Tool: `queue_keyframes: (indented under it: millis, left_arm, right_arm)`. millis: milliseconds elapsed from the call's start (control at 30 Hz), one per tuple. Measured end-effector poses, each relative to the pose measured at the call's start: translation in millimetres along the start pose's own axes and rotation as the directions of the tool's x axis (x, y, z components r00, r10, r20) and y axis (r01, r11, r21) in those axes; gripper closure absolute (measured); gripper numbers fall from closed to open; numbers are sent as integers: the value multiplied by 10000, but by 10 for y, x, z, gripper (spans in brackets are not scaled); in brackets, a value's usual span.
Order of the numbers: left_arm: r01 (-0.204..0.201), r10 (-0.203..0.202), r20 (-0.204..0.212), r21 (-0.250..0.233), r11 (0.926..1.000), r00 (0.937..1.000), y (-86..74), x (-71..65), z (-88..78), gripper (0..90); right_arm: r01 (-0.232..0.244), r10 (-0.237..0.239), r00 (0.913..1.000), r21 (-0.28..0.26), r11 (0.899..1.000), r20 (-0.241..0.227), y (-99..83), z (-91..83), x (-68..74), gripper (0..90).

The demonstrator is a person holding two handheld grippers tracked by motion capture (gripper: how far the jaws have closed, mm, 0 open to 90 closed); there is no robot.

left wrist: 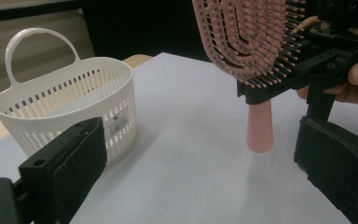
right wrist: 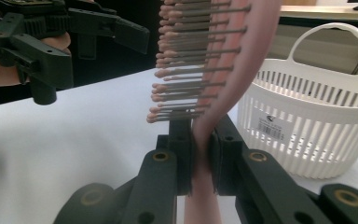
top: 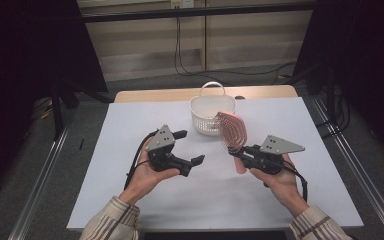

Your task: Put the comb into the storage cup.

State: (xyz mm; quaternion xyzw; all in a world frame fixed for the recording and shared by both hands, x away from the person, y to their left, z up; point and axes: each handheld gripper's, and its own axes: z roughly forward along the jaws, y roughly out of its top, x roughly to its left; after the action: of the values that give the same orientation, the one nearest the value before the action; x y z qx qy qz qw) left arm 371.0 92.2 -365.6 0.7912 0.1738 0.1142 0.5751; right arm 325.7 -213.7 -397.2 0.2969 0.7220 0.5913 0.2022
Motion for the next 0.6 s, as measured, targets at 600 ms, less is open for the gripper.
queue_keyframes:
  millis: [600]
  left_arm:
    - [129,-105,283,-839,9964,9995,177,-103,-21,24]
  right_arm:
    - [-187,143,9931,-367,9992,-1160,24,26,36,819]
